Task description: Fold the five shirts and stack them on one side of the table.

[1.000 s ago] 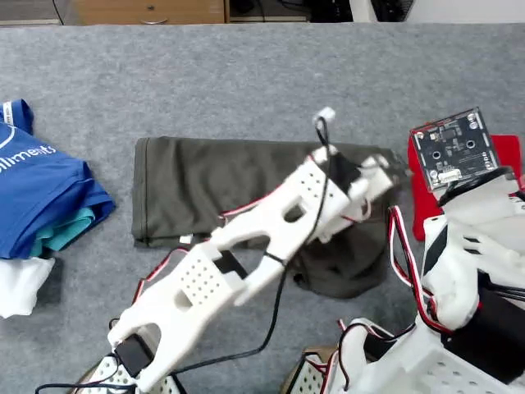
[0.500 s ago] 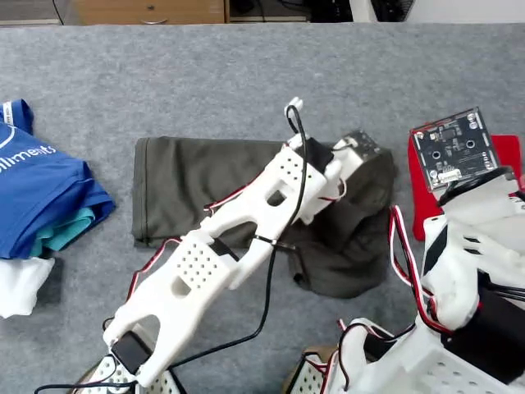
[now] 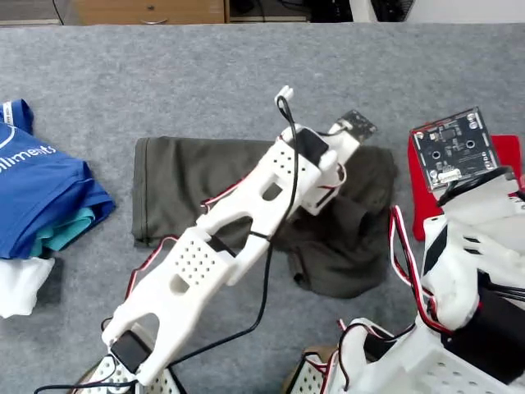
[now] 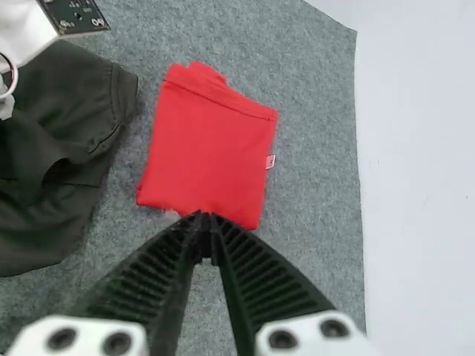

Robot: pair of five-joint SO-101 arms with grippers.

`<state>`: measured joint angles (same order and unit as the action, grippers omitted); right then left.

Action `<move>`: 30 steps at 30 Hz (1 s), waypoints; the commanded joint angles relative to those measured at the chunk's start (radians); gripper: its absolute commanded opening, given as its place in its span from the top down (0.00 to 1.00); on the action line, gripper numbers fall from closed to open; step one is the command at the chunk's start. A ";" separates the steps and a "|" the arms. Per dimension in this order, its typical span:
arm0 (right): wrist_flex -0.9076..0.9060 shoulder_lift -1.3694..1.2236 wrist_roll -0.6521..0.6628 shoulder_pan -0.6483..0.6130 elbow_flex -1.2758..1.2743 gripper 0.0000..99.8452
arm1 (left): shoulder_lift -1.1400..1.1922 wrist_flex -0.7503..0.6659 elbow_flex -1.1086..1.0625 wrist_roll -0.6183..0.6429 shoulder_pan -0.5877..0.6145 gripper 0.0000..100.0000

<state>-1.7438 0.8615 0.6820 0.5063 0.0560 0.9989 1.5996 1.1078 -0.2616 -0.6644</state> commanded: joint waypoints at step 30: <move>0.215 -0.001 0.000 -0.048 -0.392 1.00 | -0.033 0.092 0.344 0.143 0.341 0.86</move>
<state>-1.6149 0.8508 0.6820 0.5002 -0.2432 0.9989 1.6118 1.3502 -0.1266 -0.3575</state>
